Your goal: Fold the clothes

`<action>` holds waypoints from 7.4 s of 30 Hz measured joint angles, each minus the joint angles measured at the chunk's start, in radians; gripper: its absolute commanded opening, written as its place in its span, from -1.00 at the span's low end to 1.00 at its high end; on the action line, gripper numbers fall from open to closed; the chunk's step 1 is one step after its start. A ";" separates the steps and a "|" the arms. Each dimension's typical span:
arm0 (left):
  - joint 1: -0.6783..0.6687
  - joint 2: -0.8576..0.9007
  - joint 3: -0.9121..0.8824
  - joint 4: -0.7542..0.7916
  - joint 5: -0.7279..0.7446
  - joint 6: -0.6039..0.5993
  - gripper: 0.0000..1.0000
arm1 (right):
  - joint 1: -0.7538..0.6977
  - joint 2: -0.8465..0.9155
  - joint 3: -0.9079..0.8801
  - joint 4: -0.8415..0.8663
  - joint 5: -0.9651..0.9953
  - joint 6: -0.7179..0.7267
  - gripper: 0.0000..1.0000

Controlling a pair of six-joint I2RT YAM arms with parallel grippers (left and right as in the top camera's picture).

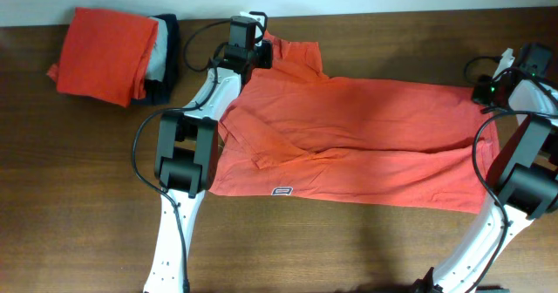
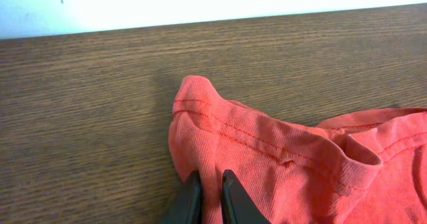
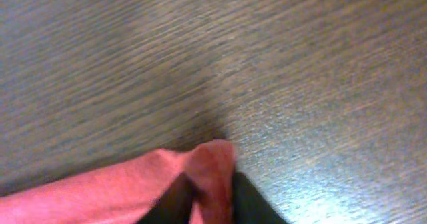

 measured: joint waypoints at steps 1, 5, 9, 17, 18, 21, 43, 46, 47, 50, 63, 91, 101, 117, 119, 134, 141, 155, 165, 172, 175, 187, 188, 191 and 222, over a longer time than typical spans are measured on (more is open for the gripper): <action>0.000 0.000 0.000 0.000 0.000 0.000 -0.79 | 0.000 0.000 0.000 0.001 -0.001 -0.001 -0.86; 0.000 0.002 0.007 -0.005 0.000 0.000 -0.95 | 0.002 0.000 0.000 0.008 -0.005 -0.005 -0.92; 0.000 0.003 0.068 -0.082 0.000 0.000 -0.99 | 0.002 0.000 0.000 0.008 -0.005 -0.011 -0.92; 0.000 0.003 0.282 -0.313 0.000 0.050 -0.99 | 0.002 -0.001 0.000 0.002 -0.005 -0.012 -0.92; 0.000 0.003 0.305 -0.345 0.000 0.054 -0.99 | 0.002 -0.005 0.000 -0.012 -0.005 -0.012 -0.92; 0.000 0.003 0.354 -0.434 0.000 0.067 -0.99 | 0.002 -0.027 0.000 -0.084 -0.005 -0.012 -0.92; 0.014 -0.052 0.533 -1.068 -0.001 0.135 -0.99 | 0.002 -0.227 0.003 -0.421 -0.043 -0.055 -0.92; 0.014 -0.130 0.536 -1.135 0.000 0.135 -0.98 | 0.002 -0.273 0.003 -0.468 -0.043 -0.060 -0.92; 0.014 -0.143 0.540 -1.146 0.000 0.135 -0.98 | 0.002 -0.293 0.003 -0.480 -0.043 -0.060 -0.92; 0.014 -0.165 0.551 -1.202 0.000 0.135 -0.98 | 0.002 -0.327 0.005 -0.578 -0.043 -0.047 -0.92; 0.014 -0.165 0.551 -1.292 0.000 0.135 -0.96 | -0.020 -0.459 0.005 -0.741 -0.006 0.039 -0.92; -0.010 -0.157 0.497 -1.379 0.105 0.177 -0.14 | -0.176 -0.507 -0.254 -0.612 -0.089 0.067 -0.92; -0.042 -0.046 0.435 -1.342 0.121 0.192 -0.13 | -0.176 -0.507 -0.254 -0.609 -0.099 0.065 -0.92; -0.041 -0.008 0.428 -1.267 0.112 0.195 -0.22 | -0.176 -0.507 -0.255 -0.602 -0.099 0.066 -0.92; -0.041 -0.008 0.428 -1.267 0.105 0.195 -0.43 | -0.176 -0.507 -0.255 -0.602 -0.099 0.066 -0.92; -0.023 -0.007 0.432 -1.411 0.097 0.199 -1.00 | -0.176 -0.507 -0.255 -0.603 -0.099 0.066 -0.92; 0.027 -0.007 0.518 -1.517 0.107 0.199 -1.00 | -0.176 -0.507 -0.255 -0.634 -0.099 0.066 -0.92; 0.040 -0.066 0.537 -1.527 0.132 0.198 -0.99 | -0.176 -0.507 -0.255 -0.704 -0.071 0.067 -0.92; 0.046 -0.222 0.266 -1.528 0.112 0.191 -0.99 | -0.176 -0.507 -0.255 -0.746 -0.056 0.082 -0.92; 0.093 -0.234 0.084 -1.529 0.097 0.180 -1.00 | -0.176 -0.507 -0.255 -0.799 0.001 0.120 -0.92; 0.138 -0.268 0.080 -1.529 0.097 0.168 -0.99 | -0.176 -0.507 -0.256 -0.804 0.023 0.138 -0.92; 0.142 -0.328 -0.098 -1.529 0.102 0.157 -1.00 | -0.176 -0.461 -0.257 -0.790 0.101 0.158 -0.92; 0.129 -0.328 -0.124 -1.530 0.102 0.157 -0.99 | -0.176 -0.446 -0.257 -0.783 0.113 0.157 -0.92; 0.115 -0.328 -0.164 -1.530 0.101 0.157 -0.99 | -0.176 -0.422 -0.260 -0.771 0.142 0.158 -0.92; 0.034 -0.391 -0.493 -1.475 0.071 0.127 -0.99 | -0.224 -0.277 -0.261 -0.689 0.188 0.181 -0.92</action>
